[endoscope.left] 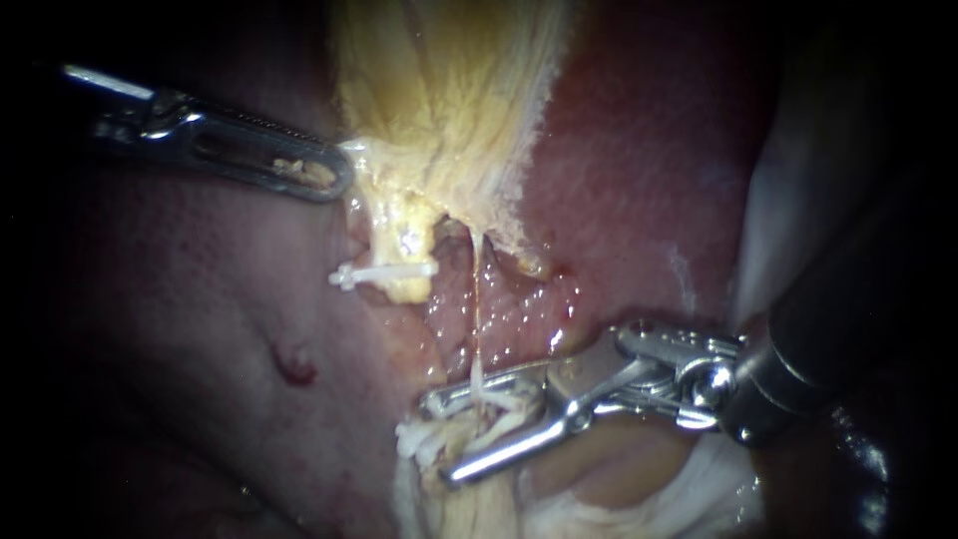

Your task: Clipping first clip right tube

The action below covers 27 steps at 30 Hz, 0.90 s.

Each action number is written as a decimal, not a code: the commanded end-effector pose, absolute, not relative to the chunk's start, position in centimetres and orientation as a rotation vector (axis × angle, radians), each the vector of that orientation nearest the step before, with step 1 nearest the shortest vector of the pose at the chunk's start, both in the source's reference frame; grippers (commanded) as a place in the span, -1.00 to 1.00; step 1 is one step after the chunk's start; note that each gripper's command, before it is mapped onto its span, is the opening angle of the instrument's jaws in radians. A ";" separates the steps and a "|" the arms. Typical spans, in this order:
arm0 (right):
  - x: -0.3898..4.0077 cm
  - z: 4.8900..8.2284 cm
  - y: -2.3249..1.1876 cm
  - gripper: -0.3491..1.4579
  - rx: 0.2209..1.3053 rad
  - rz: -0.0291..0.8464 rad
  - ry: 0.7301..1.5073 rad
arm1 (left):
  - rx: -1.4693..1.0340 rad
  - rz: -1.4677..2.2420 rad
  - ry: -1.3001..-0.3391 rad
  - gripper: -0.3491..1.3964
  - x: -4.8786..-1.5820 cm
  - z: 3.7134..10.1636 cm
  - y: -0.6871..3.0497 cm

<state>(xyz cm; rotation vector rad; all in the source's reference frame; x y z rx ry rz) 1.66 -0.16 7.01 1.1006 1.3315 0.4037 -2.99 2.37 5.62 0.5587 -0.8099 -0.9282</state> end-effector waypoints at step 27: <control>1.55 7.02 -0.04 -1.00 1.125 0.418 1.314 | 0.559 -0.928 -0.810 -1.00 -3.00 5.62 2.36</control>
